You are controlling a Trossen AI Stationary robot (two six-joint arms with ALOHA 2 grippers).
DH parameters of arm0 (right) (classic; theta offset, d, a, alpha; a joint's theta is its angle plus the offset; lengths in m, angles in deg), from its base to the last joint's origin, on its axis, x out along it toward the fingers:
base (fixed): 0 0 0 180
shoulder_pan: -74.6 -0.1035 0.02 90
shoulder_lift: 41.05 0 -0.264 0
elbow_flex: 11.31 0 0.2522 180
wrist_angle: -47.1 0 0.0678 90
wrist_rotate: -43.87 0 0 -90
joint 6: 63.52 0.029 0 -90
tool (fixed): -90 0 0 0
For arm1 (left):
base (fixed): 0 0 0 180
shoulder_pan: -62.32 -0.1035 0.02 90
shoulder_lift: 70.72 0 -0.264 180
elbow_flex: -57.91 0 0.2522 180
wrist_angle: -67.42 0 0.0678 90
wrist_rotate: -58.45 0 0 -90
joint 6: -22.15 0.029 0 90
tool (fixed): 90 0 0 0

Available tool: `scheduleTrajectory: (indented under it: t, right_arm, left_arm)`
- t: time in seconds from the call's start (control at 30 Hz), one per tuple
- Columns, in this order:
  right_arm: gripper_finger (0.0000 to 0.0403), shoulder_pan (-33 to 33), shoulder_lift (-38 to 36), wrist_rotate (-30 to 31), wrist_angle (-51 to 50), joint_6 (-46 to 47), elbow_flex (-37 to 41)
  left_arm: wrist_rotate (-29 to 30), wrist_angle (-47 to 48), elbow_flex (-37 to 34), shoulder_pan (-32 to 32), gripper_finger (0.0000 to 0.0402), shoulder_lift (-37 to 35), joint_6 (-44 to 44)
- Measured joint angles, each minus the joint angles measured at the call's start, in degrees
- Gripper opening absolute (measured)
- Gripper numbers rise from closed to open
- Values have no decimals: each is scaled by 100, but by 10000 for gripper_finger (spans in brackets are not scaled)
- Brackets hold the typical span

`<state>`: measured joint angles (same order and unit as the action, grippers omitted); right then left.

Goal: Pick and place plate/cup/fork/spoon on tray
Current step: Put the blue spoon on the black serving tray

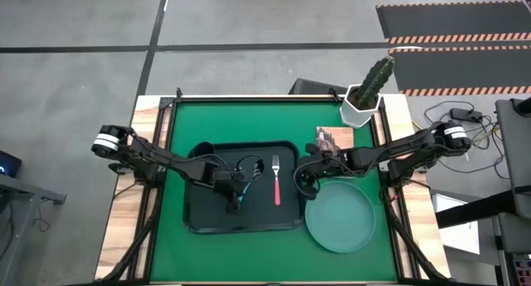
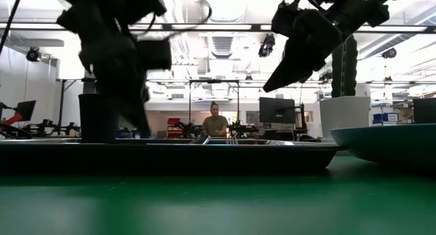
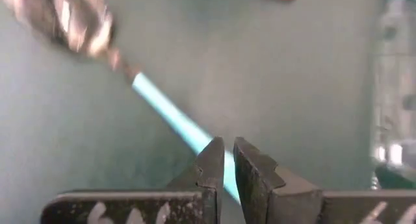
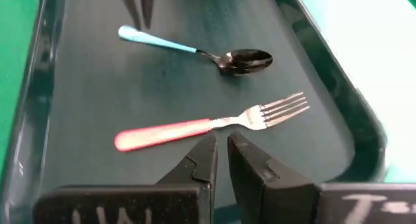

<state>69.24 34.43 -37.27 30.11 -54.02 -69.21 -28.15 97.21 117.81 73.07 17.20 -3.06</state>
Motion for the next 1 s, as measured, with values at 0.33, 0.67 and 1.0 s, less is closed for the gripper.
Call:
scheduleTrajectory:
  t: [0.33, 0.67, 1.0]
  right_arm:
    - [27, 0, 779, 10, 270, 439, -775]
    - [27, 0, 2092, -3, -647, 262, -2330]
    - [27, 2, 3339, -28, -1177, -29, -3717]
  left_arm:
    - [1171, -566, 128, -31, 17, -1362, 2855]
    - [1526, -1171, -62, -77, 17, -2708, 3758]
    - [1536, -1060, -720, -77, 17, -3280, 3754]
